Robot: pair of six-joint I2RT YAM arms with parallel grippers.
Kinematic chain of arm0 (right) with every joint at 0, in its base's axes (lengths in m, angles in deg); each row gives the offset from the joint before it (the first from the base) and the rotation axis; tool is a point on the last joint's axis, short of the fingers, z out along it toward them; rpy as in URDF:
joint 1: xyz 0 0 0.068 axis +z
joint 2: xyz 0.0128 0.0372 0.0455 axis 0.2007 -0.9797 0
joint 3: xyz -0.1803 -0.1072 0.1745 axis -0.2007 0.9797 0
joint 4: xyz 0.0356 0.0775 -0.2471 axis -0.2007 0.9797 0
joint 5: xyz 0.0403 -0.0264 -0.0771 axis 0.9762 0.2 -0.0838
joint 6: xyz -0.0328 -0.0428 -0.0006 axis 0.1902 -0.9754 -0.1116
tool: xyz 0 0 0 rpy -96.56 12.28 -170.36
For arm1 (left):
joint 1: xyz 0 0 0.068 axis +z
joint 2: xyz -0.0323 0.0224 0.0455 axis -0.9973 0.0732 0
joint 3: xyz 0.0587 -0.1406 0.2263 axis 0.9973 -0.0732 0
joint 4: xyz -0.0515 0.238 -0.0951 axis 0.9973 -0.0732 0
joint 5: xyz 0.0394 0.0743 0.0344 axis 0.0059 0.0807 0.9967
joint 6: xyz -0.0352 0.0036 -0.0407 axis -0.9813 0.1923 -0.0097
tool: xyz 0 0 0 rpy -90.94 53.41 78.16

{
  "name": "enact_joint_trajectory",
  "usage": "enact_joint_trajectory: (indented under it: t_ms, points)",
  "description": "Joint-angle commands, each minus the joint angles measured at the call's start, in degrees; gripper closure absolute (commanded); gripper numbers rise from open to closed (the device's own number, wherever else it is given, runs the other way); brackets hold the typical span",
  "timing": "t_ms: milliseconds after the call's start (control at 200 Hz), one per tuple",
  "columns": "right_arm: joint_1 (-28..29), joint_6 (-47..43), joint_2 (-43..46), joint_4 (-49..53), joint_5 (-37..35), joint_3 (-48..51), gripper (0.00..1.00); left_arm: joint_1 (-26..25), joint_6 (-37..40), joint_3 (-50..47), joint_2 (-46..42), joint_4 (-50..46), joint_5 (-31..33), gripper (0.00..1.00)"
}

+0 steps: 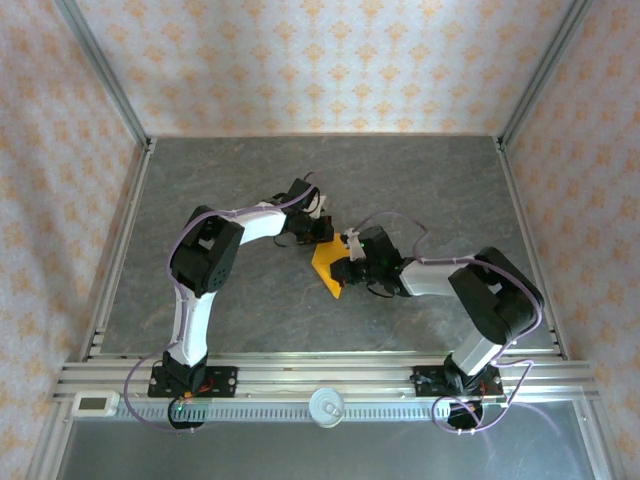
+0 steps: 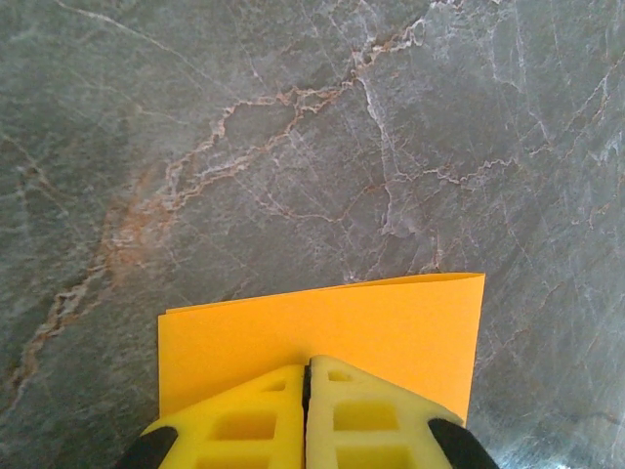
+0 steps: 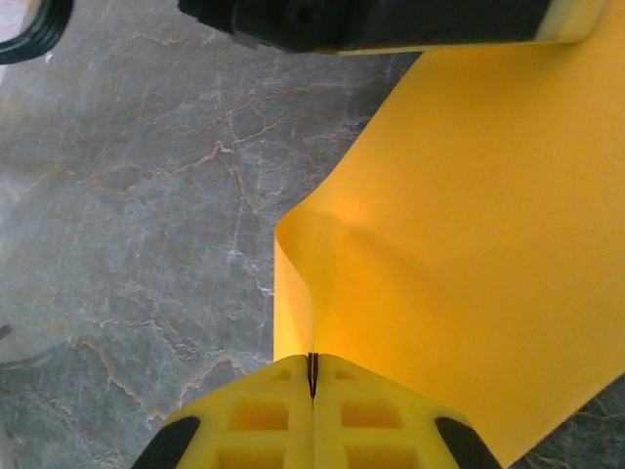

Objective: Fold a paper plane with a square sheet of paper (pick it up from the middle)

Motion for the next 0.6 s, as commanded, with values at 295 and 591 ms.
enact_joint_trajectory:
  t_ms: [295, 591]
  points:
    - [-0.9, -0.8, -1.8, 4.7, -5.8, -3.4, 1.00, -0.5, 1.3, -0.9, 1.2, -4.1, 4.1, 0.93]
    - [-1.1, -0.2, -2.4, 6.2, -7.5, -4.1, 1.00, -0.6, 1.6, -1.0, 1.2, -4.5, 4.5, 0.93]
